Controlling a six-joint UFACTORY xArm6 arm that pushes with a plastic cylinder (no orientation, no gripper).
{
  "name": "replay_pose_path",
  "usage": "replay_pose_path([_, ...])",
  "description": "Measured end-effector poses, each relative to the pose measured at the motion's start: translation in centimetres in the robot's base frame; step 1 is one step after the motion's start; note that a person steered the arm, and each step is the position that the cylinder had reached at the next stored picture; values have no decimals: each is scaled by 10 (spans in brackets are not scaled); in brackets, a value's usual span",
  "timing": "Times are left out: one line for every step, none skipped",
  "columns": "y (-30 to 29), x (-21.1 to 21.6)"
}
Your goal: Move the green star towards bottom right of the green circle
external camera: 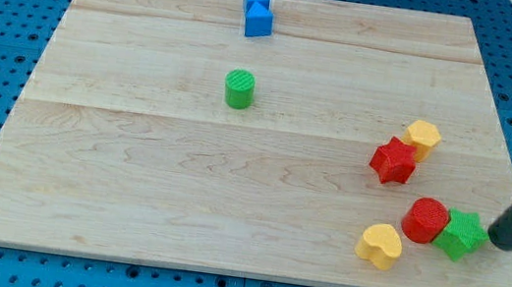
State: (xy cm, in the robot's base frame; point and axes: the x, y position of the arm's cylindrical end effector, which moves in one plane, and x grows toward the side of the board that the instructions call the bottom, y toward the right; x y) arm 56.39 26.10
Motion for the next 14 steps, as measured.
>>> replay_pose_path([-22, -8])
replay_pose_path([-75, -33])
replay_pose_path([-94, -39])
replay_pose_path([-8, -24])
replay_pose_path([-54, 12])
replay_pose_path([-87, -24])
replay_pose_path([-119, -68])
replay_pose_path([-59, -62])
replay_pose_path([-60, -36])
replay_pose_path([-75, -13])
replay_pose_path([-75, -13])
replay_pose_path([-89, -7])
replay_pose_path([-96, -10])
replay_pose_path([-146, -37])
